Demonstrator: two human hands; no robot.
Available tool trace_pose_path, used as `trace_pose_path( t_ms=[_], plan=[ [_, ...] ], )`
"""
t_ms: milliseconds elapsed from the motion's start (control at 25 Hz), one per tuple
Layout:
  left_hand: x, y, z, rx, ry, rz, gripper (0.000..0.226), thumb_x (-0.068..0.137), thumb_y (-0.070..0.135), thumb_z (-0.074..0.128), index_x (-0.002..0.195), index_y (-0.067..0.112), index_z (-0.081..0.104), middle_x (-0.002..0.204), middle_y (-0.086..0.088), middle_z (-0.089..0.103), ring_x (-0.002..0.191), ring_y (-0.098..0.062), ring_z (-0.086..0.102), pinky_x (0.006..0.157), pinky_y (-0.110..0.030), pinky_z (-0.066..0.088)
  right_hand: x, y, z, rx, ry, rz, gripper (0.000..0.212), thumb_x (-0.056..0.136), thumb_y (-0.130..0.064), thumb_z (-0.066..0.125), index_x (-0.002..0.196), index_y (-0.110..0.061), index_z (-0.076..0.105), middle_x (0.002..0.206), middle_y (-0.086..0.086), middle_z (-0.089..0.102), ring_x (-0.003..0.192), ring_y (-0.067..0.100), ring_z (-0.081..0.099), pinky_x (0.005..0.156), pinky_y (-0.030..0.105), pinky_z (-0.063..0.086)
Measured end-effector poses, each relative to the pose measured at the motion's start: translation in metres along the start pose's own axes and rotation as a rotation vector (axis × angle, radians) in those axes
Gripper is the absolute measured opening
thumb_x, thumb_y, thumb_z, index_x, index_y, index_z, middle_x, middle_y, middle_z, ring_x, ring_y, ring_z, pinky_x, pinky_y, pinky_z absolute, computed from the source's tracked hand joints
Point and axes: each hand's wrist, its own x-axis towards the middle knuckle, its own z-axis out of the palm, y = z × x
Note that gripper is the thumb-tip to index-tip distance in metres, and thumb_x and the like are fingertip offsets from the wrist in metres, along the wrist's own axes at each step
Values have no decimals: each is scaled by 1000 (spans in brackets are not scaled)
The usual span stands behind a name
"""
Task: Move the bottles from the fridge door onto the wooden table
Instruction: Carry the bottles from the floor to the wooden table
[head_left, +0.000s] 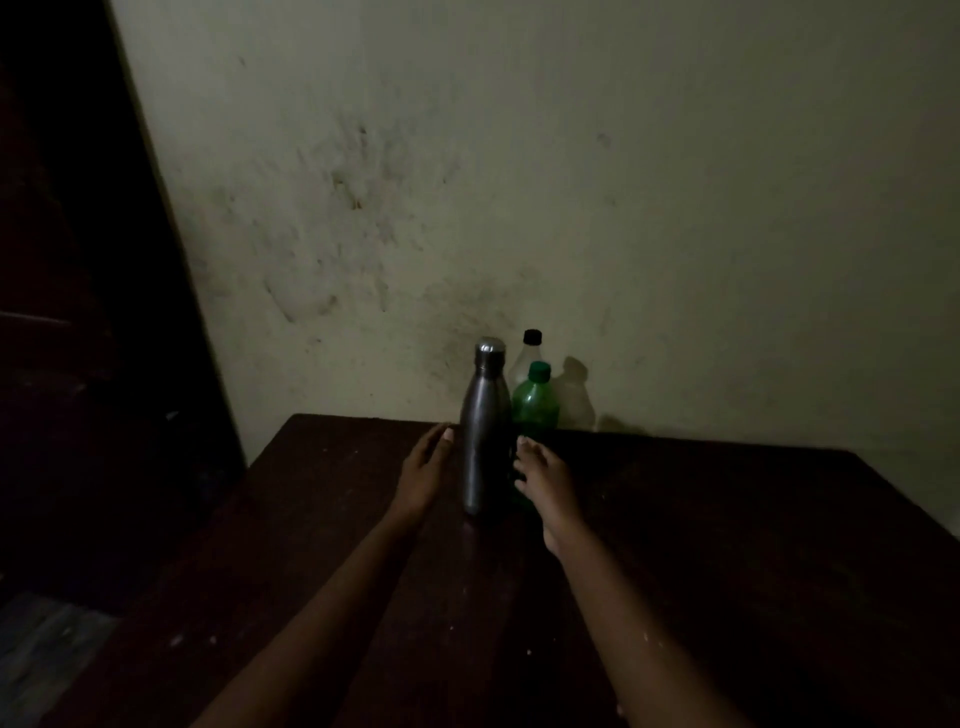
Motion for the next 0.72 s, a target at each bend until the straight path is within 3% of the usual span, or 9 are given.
trace_pose_path(
  t_ms=[160, 280, 400, 560, 640, 720],
  plan=[
    [-40, -38, -66, -33, -92, -53, 28, 93, 28, 47, 119, 23, 56, 131, -7, 56, 121, -16, 51, 110, -39, 37, -75, 25, 58, 119, 110, 35, 40, 96, -27, 42, 132, -9, 46, 134, 12, 52, 122, 25, 50, 96, 33, 41],
    [-79, -46, -121, 22, -236, -80, 32, 93, 29, 47, 122, 19, 57, 132, -5, 56, 123, -16, 50, 109, -32, 36, -139, 46, 99, 237, 268, 71, 40, 97, -26, 41, 133, -10, 45, 136, 13, 50, 125, 27, 48, 100, 36, 40],
    [-121, -44, -167, 26, -320, -115, 37, 95, 29, 43, 128, 16, 51, 135, -2, 51, 127, -14, 45, 105, -23, 31, -203, 66, 129, 185, 346, 107, 44, 95, -34, 42, 134, -14, 44, 142, 8, 45, 129, 22, 44, 108, 36, 37],
    [-183, -50, -231, -31, -387, -167, 38, 96, 29, 40, 131, 18, 49, 137, -1, 48, 129, -15, 43, 114, -33, 29, -286, 83, 165, 137, 414, 156, 49, 93, -43, 42, 136, -20, 42, 145, 1, 42, 132, 19, 41, 112, 42, 34],
    [-209, -58, -255, -86, -398, -207, 40, 94, 37, 43, 128, 19, 53, 136, 1, 51, 127, -15, 46, 114, -38, 31, -318, 89, 180, 139, 413, 153, 51, 92, -46, 41, 137, -22, 41, 146, 2, 41, 132, 20, 40, 112, 42, 33],
    [-236, -74, -285, -112, -427, -263, 56, 81, 59, 53, 126, 26, 55, 136, 3, 53, 126, -15, 48, 114, -43, 31, -360, 100, 202, 149, 430, 155, 54, 91, -50, 40, 138, -23, 39, 147, 2, 39, 133, 21, 39, 113, 42, 32]
  ],
)
